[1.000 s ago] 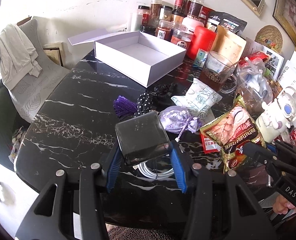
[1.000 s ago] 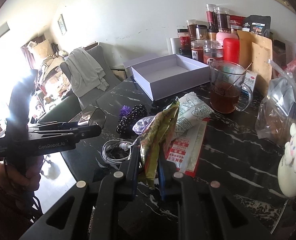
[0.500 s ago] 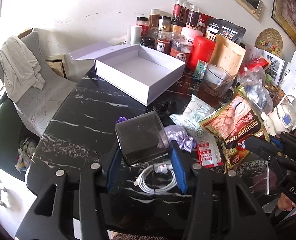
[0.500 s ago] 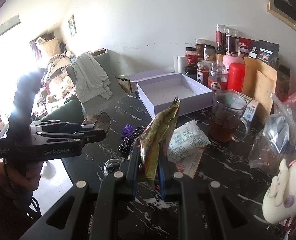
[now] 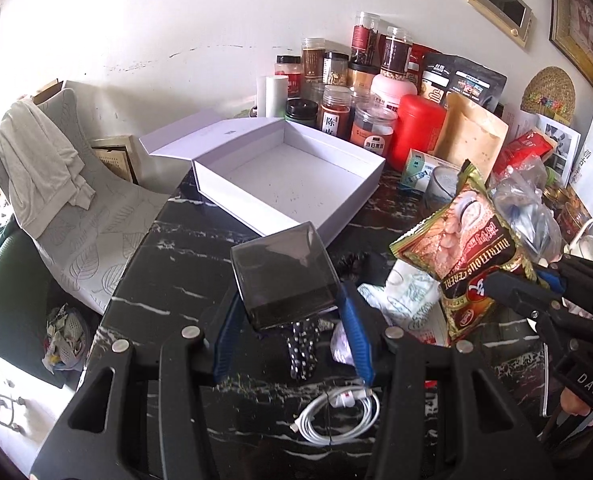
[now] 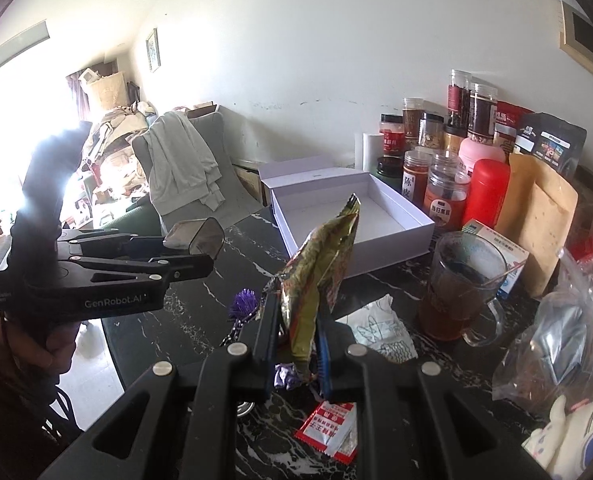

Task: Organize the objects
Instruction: 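Carry black case with left gripper while right gripper carries snack packet toward white box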

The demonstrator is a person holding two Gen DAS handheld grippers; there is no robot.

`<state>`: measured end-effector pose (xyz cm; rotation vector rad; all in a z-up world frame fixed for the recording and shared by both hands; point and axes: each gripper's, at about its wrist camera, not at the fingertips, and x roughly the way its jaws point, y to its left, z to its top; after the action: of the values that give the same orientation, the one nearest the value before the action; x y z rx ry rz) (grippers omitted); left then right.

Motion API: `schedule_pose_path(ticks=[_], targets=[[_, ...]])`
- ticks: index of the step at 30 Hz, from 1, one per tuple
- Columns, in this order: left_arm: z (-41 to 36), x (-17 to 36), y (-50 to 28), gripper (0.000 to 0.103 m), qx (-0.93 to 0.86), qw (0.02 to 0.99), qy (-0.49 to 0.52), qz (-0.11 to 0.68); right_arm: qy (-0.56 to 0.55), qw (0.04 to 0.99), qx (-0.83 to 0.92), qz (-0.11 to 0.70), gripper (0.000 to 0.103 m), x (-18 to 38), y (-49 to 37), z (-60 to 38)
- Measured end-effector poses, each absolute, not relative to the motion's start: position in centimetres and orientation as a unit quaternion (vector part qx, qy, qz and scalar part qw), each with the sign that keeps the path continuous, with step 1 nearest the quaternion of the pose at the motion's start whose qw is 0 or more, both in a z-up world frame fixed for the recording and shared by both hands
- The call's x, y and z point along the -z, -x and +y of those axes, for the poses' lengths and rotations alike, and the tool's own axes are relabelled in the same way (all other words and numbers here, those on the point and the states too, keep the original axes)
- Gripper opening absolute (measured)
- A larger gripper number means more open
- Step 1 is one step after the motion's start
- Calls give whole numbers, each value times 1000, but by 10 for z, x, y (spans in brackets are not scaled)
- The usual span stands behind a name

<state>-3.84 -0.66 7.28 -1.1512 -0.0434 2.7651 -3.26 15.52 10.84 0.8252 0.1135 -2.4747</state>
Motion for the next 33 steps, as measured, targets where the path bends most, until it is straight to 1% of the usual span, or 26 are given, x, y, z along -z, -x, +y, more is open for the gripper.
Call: schedule_pose_path(ticks=[20, 29, 33], targets=[[0, -71, 165, 46, -917, 101, 384, 24, -301, 259, 916, 60, 15, -113, 125, 132], [13, -82, 217, 46, -924, 113, 361, 59, -298, 244, 920, 66, 15, -116, 172, 127], [16, -82, 242, 46, -925, 111, 359, 60, -295, 234, 924, 70, 15, -118, 189, 124]])
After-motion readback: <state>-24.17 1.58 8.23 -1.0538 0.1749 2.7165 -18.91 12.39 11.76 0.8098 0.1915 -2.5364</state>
